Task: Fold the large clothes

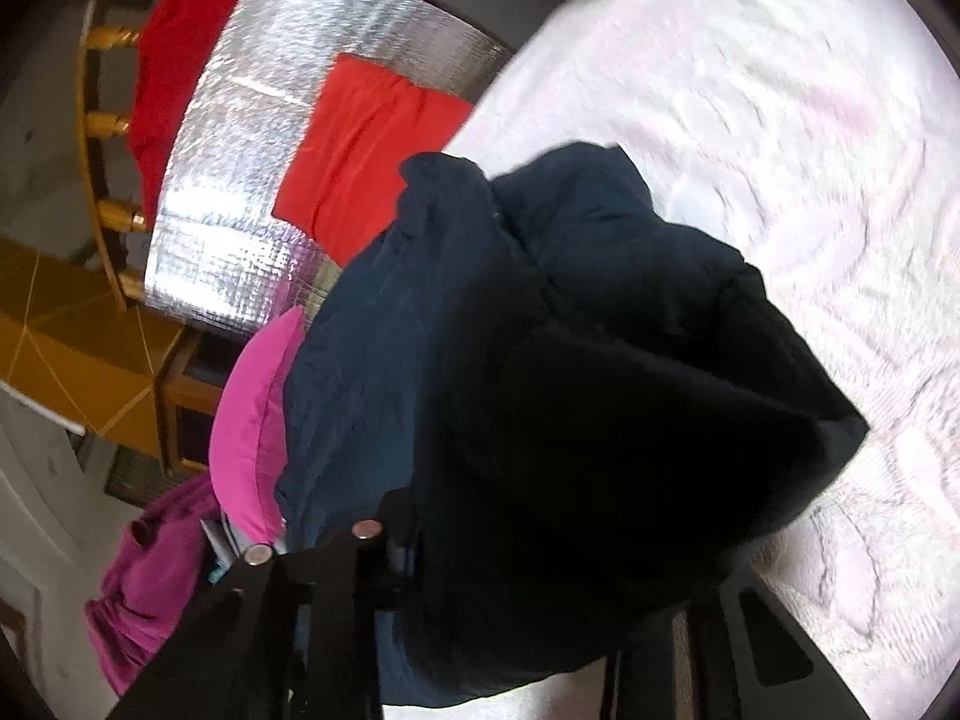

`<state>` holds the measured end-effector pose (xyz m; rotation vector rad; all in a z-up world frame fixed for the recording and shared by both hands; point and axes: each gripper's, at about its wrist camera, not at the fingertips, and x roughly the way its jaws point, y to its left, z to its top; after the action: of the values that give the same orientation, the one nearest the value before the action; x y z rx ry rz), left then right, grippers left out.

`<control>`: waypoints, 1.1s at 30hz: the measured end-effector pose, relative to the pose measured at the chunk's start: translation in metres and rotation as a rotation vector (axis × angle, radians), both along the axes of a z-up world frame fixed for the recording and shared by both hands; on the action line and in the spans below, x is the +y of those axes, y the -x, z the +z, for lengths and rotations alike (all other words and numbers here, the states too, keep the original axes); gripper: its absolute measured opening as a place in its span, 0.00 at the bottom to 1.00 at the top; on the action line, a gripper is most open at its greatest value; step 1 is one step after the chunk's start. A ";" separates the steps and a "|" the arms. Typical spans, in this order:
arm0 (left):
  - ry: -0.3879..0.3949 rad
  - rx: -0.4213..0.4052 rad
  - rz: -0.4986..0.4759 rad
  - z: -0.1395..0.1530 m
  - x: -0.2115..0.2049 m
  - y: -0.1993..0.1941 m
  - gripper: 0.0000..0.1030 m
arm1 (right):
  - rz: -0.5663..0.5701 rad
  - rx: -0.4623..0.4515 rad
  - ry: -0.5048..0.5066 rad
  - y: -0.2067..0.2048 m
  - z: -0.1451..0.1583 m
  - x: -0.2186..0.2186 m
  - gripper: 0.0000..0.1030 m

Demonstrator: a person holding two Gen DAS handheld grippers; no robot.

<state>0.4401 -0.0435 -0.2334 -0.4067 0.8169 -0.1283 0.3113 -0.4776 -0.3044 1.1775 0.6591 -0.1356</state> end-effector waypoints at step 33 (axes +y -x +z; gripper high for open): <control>0.061 0.079 -0.023 0.020 0.109 0.137 0.62 | 0.055 0.133 0.113 0.191 0.059 -0.039 0.70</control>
<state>0.3029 0.0654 -0.2137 -0.4627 0.8970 -0.1596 0.1207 -0.5165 -0.2459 1.0468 0.7904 -0.2038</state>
